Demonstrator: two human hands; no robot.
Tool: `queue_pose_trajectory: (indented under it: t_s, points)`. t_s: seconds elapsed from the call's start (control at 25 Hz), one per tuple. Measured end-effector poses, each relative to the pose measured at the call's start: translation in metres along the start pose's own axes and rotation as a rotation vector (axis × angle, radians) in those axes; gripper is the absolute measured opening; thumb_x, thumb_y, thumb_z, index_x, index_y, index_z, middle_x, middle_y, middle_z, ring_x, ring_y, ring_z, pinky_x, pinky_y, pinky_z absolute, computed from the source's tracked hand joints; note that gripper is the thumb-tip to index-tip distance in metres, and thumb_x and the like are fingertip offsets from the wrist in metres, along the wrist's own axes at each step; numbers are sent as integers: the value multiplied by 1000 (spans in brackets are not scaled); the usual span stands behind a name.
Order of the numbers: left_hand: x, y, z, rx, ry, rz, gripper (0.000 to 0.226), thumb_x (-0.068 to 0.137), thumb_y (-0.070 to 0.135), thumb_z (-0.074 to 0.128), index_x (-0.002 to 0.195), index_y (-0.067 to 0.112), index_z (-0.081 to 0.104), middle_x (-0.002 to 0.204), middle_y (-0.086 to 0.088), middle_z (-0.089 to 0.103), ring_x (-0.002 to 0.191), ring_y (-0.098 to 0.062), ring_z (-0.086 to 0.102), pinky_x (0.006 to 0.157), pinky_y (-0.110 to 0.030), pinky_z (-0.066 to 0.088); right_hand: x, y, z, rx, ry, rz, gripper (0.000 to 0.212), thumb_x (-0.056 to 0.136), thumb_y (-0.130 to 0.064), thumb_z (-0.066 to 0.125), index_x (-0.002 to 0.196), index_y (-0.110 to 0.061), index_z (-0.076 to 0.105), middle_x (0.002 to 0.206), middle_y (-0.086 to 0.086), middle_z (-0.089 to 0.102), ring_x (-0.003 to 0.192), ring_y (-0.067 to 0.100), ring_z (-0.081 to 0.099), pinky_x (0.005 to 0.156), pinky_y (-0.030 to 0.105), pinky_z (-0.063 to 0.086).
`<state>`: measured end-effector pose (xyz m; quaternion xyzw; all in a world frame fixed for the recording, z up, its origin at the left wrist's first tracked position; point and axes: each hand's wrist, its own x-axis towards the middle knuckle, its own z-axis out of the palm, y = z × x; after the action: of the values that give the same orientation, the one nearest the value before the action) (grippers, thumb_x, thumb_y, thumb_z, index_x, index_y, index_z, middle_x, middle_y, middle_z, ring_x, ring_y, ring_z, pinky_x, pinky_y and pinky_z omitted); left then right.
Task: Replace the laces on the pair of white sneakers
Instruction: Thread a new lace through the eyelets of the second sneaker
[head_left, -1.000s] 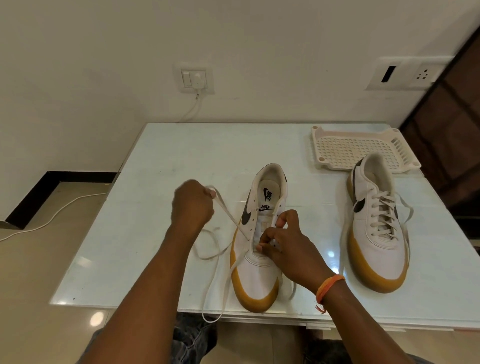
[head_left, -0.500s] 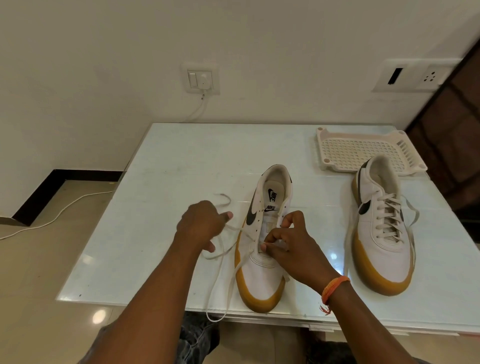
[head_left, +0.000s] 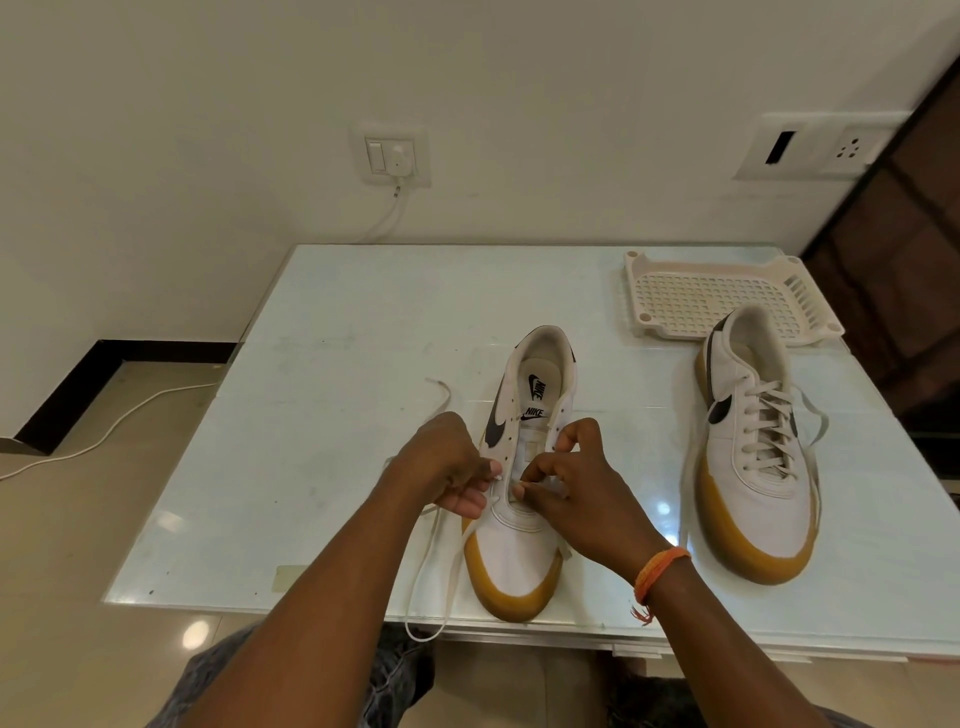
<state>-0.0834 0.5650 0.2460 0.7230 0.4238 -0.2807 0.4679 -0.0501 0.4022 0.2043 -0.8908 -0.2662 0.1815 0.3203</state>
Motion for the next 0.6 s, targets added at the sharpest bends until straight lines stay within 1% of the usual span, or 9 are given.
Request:
queue_pose_trajectory:
  t_s: [0.08,0.24,0.32,0.4,0.44,0.52,0.56,0.6]
  points:
    - [-1,1,-1,-4,-7,13,21,94,21,63,82,4,62,75,-8,63,58,-15,62,52,-24,55,0,0,0,3,4,9,21,86,-43,69,94,-24,68,116,-11,25,97,16,56,80,17,48]
    - [-3,3,-3,44,1,35,15,93,11,64,79,5,61,72,-10,62,57,-15,61,50,-24,54,0,-1,1,9,15,2,16,85,-44,69,86,-31,60,115,-10,26,93,15,55,79,17,49]
    - [-4,3,-4,61,0,28,11,94,9,62,84,3,62,72,-10,62,57,-15,61,52,-24,55,0,-2,0,2,8,5,16,85,-45,69,86,-32,59,115,-10,27,94,14,53,81,18,50]
    - [-6,2,-8,61,22,52,8,95,8,59,92,2,63,77,-12,63,59,-16,61,57,-26,56,-1,-1,-1,9,0,9,17,84,-46,70,86,-32,60,117,-8,29,94,12,50,81,20,51]
    - [-6,2,-13,48,61,76,8,96,6,58,95,0,63,81,-13,63,60,-17,62,58,-28,57,-1,0,-3,17,-6,10,17,83,-46,70,86,-32,61,117,-7,31,94,12,50,81,21,52]
    - [-3,-1,-27,8,179,137,8,94,3,58,100,-2,61,83,-15,63,61,-18,63,55,-29,58,-1,0,-5,30,-24,10,16,83,-45,70,87,-31,63,117,-6,33,94,12,52,82,24,54]
    - [1,-3,-37,-7,258,164,10,93,3,59,101,-3,60,82,-16,63,61,-20,64,55,-31,59,-2,0,-6,31,-26,10,17,83,-46,70,87,-30,65,116,-5,33,94,12,52,82,25,54]
    - [3,-6,-46,-12,354,193,10,93,3,60,100,-4,60,82,-18,64,63,-23,67,58,-36,61,-2,0,-7,24,-26,9,19,83,-46,70,89,-29,66,116,-5,33,95,12,52,82,26,54]
